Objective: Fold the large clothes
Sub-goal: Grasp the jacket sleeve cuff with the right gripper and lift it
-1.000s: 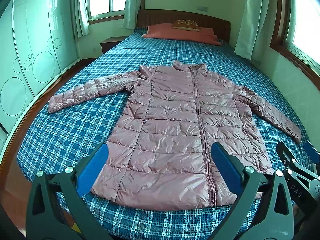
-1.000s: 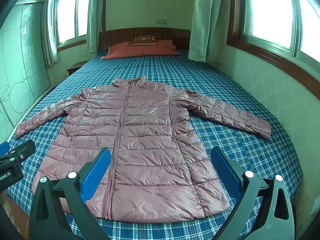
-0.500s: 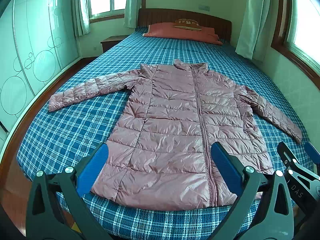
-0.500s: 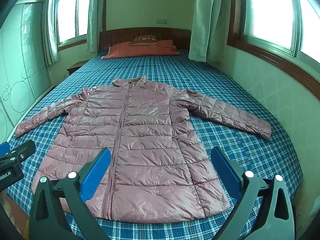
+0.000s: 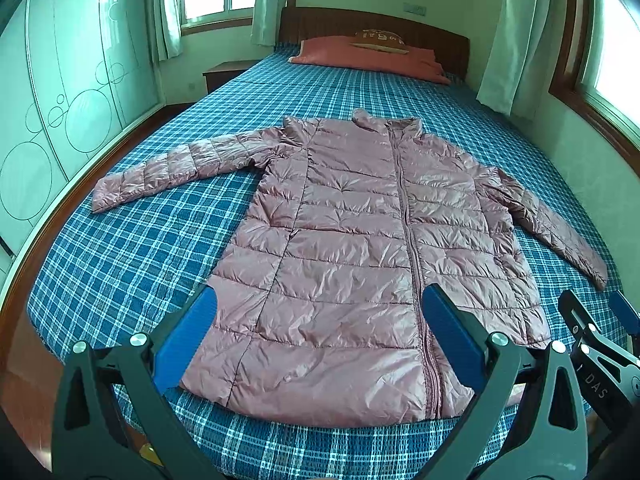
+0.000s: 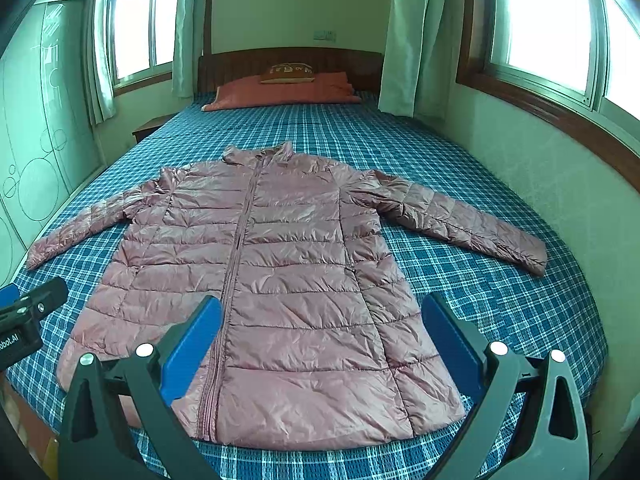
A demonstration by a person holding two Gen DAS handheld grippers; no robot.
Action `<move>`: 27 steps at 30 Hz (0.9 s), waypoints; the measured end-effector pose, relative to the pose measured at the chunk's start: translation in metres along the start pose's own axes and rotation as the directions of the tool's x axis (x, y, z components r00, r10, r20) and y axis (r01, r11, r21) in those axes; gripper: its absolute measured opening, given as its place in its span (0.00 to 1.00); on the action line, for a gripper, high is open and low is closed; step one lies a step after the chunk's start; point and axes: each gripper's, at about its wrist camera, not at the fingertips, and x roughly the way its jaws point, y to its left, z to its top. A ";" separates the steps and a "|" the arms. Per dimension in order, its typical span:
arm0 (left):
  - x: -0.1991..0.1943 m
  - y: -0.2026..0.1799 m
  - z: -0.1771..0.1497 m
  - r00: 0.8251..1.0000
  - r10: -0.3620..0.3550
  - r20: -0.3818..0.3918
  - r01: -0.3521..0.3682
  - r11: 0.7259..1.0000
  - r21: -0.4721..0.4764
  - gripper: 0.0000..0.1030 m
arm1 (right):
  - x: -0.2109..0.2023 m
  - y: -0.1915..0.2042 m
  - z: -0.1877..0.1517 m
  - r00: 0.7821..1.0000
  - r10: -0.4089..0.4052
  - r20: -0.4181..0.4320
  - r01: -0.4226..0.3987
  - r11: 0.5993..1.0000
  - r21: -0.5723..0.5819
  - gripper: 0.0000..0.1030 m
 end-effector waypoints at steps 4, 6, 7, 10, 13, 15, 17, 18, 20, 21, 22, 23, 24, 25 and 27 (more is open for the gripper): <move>0.028 0.010 0.005 0.998 0.008 -0.063 -0.010 1.000 -0.024 0.98 | 0.020 -0.006 0.000 1.000 -0.022 -0.017 0.022 1.000 -0.003 0.96; 0.043 0.017 0.009 0.995 0.000 -0.103 -0.005 0.999 -0.045 0.98 | 0.030 -0.012 0.000 0.999 -0.028 -0.025 0.028 1.000 -0.001 0.96; 0.050 0.021 0.010 0.993 -0.005 -0.121 -0.003 0.998 -0.060 0.98 | 0.036 -0.014 0.001 0.999 -0.032 -0.031 0.032 0.999 0.004 0.96; 0.068 0.035 0.015 0.990 0.007 -0.142 -0.019 0.996 -0.088 0.91 | 0.050 -0.028 0.003 0.999 -0.030 -0.038 0.031 0.999 0.030 0.96; 0.090 0.052 0.020 0.981 0.085 -0.175 -0.106 0.987 -0.119 0.56 | 0.063 -0.043 0.005 0.999 -0.042 -0.022 0.043 0.997 0.061 0.88; 0.104 0.065 0.023 0.977 0.092 -0.195 -0.121 0.982 -0.145 0.45 | 0.076 -0.056 0.007 0.997 -0.057 -0.053 0.061 0.994 0.091 0.51; 0.115 0.074 0.026 0.972 0.131 -0.195 -0.162 0.976 -0.149 0.32 | 0.091 -0.074 0.009 0.997 -0.030 -0.074 0.041 0.988 0.149 0.46; 0.120 0.080 0.028 0.971 0.146 -0.188 -0.178 0.971 -0.161 0.30 | 0.095 -0.080 0.009 0.997 -0.023 -0.073 0.035 0.984 0.172 0.46; 0.130 0.094 0.032 0.969 0.165 -0.185 -0.202 0.958 -0.202 0.29 | 0.105 -0.101 0.011 0.998 -0.024 -0.056 0.037 0.971 0.236 0.50; 0.135 0.102 0.034 0.968 0.164 -0.189 -0.206 0.951 -0.232 0.29 | 0.110 -0.115 0.012 0.999 -0.015 -0.039 0.025 0.960 0.277 0.54; 0.140 0.111 0.036 0.970 0.158 -0.184 -0.206 0.939 -0.276 0.36 | 0.114 -0.127 0.014 1.000 -0.001 -0.021 0.008 0.949 0.315 0.68; 0.145 0.119 0.038 0.971 0.158 -0.178 -0.208 0.926 -0.316 0.62 | 0.118 -0.141 0.015 1.000 0.012 0.000 -0.012 0.934 0.358 0.77; 0.149 0.129 0.039 0.969 0.171 -0.176 -0.224 0.909 -0.352 0.75 | 0.122 -0.156 0.015 0.999 0.026 0.019 -0.032 0.915 0.403 0.77; 0.153 0.136 0.040 0.968 0.187 -0.170 -0.239 0.895 -0.377 0.84 | 0.128 -0.175 0.015 0.999 0.041 0.033 -0.052 0.890 0.454 0.77; 0.161 0.149 0.041 0.960 0.221 -0.171 -0.273 0.875 -0.401 0.84 | 0.143 -0.215 0.012 0.997 0.052 0.051 -0.071 0.826 0.559 0.77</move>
